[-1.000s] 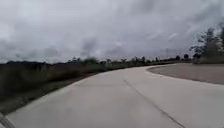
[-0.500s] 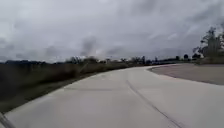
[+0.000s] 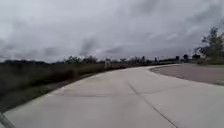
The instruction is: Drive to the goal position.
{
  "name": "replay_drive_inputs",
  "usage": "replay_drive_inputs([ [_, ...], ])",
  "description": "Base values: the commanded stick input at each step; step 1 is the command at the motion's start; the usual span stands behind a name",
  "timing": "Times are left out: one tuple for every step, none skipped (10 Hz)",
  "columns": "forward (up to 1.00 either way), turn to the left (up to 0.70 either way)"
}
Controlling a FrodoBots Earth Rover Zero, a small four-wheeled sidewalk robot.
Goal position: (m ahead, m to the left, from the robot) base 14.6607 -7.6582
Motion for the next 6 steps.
replay_drive_inputs([
  [0.85, 0.0],
  [0.85, 0.0],
  [0.85, 0.0],
  [0.85, 0.0],
  [0.85, 0.0],
  [0.85, 0.0],
])
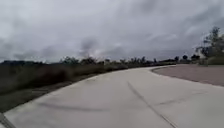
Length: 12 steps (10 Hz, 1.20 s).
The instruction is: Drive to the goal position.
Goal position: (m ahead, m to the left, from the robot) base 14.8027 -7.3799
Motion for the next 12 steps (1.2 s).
replay_drive_inputs([
  [0.85, 0.0],
  [0.85, 0.0],
  [0.85, 0.0],
  [0.85, 0.0],
  [0.85, 0.0],
  [0.85, 0.0],
  [0.85, 0.0],
  [0.85, 0.0],
  [0.85, 0.0],
  [0.85, 0.0],
  [0.85, 0.0],
  [0.85, 0.0],
])
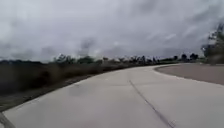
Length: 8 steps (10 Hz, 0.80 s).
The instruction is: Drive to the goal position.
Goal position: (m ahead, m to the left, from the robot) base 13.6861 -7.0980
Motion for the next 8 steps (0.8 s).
replay_drive_inputs([
  [0.85, 0.0],
  [0.85, 0.0],
  [0.85, 0.0],
  [0.85, 0.0],
  [0.85, 0.0],
  [0.85, 0.0],
  [0.85, 0.0],
  [0.85, 0.0],
])
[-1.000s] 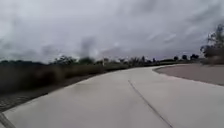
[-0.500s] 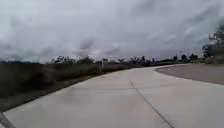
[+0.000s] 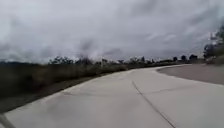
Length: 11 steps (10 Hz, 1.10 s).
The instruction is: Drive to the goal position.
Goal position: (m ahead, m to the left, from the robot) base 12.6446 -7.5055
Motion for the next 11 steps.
replay_drive_inputs([
  [0.85, 0.0],
  [0.85, 0.0],
  [0.85, 0.0],
  [0.85, 0.0],
  [0.85, 0.0],
  [0.85, 0.0],
  [0.85, 0.0],
  [0.85, 0.0],
  [0.85, 0.0],
  [0.85, 0.0],
  [0.85, 0.0],
])
